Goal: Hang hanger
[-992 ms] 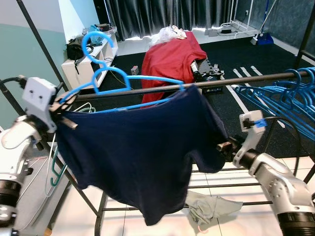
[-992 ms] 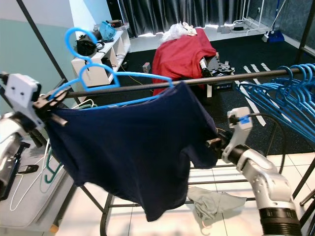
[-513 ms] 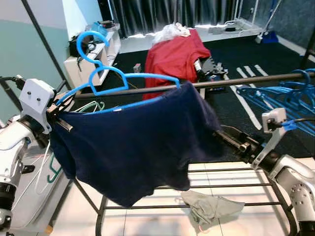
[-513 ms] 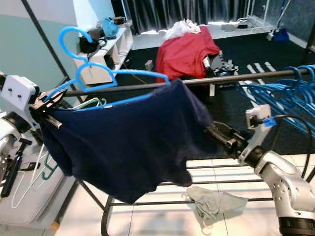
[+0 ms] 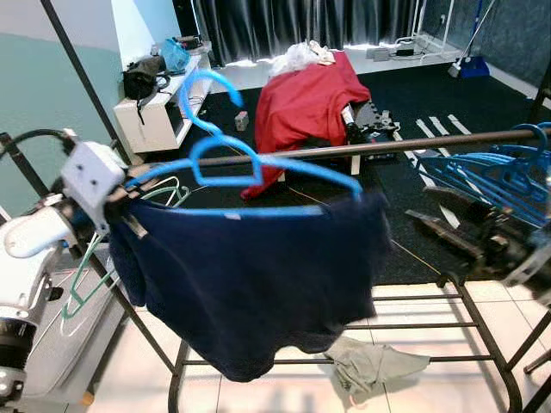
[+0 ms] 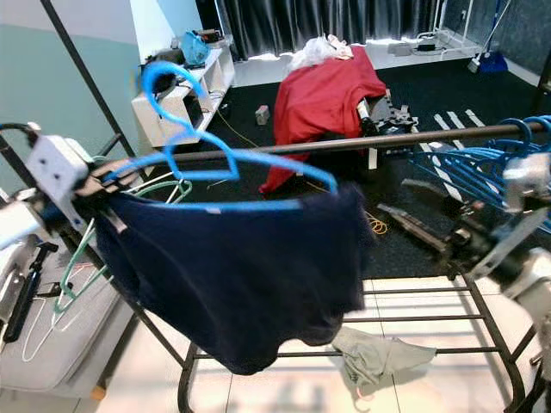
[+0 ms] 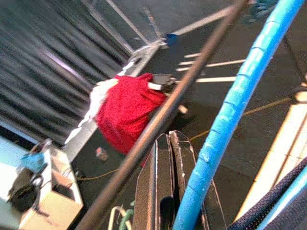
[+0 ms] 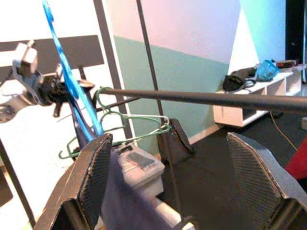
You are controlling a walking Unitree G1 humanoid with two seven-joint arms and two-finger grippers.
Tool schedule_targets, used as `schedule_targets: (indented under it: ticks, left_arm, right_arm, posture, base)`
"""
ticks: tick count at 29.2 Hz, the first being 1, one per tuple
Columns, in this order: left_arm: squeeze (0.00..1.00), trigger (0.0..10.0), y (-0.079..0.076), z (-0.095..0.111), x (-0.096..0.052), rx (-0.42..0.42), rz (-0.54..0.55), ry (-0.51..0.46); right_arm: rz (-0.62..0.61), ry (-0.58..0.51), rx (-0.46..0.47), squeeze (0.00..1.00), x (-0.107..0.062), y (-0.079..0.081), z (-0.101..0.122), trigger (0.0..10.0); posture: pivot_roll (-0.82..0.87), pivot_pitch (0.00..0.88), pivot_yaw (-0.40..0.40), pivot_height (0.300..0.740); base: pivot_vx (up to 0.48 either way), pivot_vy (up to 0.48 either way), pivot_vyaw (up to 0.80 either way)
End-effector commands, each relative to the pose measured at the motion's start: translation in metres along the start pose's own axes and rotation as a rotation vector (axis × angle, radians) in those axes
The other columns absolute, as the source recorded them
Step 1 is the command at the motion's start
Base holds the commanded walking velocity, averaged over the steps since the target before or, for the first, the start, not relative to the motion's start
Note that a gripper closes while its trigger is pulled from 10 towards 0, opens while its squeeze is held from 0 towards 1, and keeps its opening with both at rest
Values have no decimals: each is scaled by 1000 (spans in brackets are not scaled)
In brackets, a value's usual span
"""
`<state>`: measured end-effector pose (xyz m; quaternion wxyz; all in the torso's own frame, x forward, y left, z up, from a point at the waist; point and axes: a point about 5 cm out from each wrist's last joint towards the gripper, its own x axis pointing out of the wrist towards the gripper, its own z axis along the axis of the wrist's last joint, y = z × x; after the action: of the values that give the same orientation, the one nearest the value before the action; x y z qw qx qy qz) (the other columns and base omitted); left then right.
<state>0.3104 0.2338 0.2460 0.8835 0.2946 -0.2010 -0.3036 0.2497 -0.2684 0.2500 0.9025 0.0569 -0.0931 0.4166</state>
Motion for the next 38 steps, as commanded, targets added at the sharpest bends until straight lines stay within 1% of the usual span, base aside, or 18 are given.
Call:
schedule_targets:
  ticks: [1,6,7,8,9,11,12,13,14,15,19,21,24,29,34,36,37,38]
  left_arm:
    - [0,10000,3,7,-3,29,-37,6]
    - [0,10000,2,9,-1,28,-48,-4]
    - [0,10000,0,11,1,29,-63,-15]
    - [0,10000,0,11,1,29,-63,-15]
    - [0,10000,-2,13,4,29,-74,-26]
    - [0,10000,-2,13,4,29,-74,-26]
    - [0,10000,-3,15,6,30,-84,-32]
    - [0,10000,-4,16,7,30,-91,-36]
    - [0,10000,-4,16,7,30,-91,-36]
    - [0,10000,-5,16,7,31,-95,-36]
    - [0,10000,-5,16,7,31,-95,-36]
    - [0,10000,-5,17,7,31,-97,-36]
    - [0,10000,-6,14,7,23,-96,-30]
    - [0,10000,-7,11,7,13,-85,-23]
    - [0,10000,-6,7,5,6,-58,-9]
    - [0,10000,-5,6,4,2,-44,-6]
    - [0,10000,-5,6,4,2,-44,-6]
    - [0,10000,-6,6,4,-1,-39,-11]
  right_arm:
    - [37,69,-8,0,3,3,-5,10000]
    - [45,112,-12,0,4,4,-10,10000]
    - [74,197,-18,0,5,8,-20,10000]
    - [74,197,-18,0,5,8,-20,10000]
    - [153,260,9,0,7,17,-28,10000]
    - [153,260,9,0,7,17,-28,10000]
    - [230,284,43,0,8,27,-30,10000]
    - [289,272,78,0,8,34,-27,10000]
    - [289,272,78,0,8,34,-27,10000]
    - [325,232,105,0,7,37,-20,10000]
    - [325,232,105,0,7,37,-20,10000]
    - [339,196,118,0,6,37,-14,10000]
    - [361,98,139,0,3,39,0,10000]
    - [381,81,149,0,3,44,2,10000]
    - [422,158,169,0,4,54,-9,10000]
    - [432,248,177,0,4,61,-21,10000]
    - [432,248,177,0,4,61,-21,10000]
    - [416,295,173,0,4,60,-28,10000]
  posture:
    - [-160,0,105,740]
    - [-160,0,105,740]
    - [-160,0,106,740]
    - [-160,0,106,740]
    - [-161,0,107,740]
    - [-161,0,107,740]
    - [-161,0,107,740]
    - [-163,0,106,740]
    - [-163,0,106,740]
    - [-163,0,106,740]
    - [-163,0,106,740]
    - [-163,0,106,740]
    - [-171,0,108,740]
    - [-174,0,106,740]
    - [-181,0,101,740]
    - [-182,0,102,740]
    - [-182,0,102,740]
    - [-186,0,95,740]
  base:
    - [0,0,0]
    - [0,0,0]
    - [0,0,0]
    - [0,0,0]
    - [0,0,0]
    - [0,0,0]
    - [0,0,0]
    - [0,0,0]
    - [0,0,0]
    - [0,0,0]
    - [0,0,0]
    - [0,0,0]
    - [0,0,0]
    - [0,0,0]
    - [0,0,0]
    - [0,0,0]
    - [0,0,0]
    - [0,0,0]
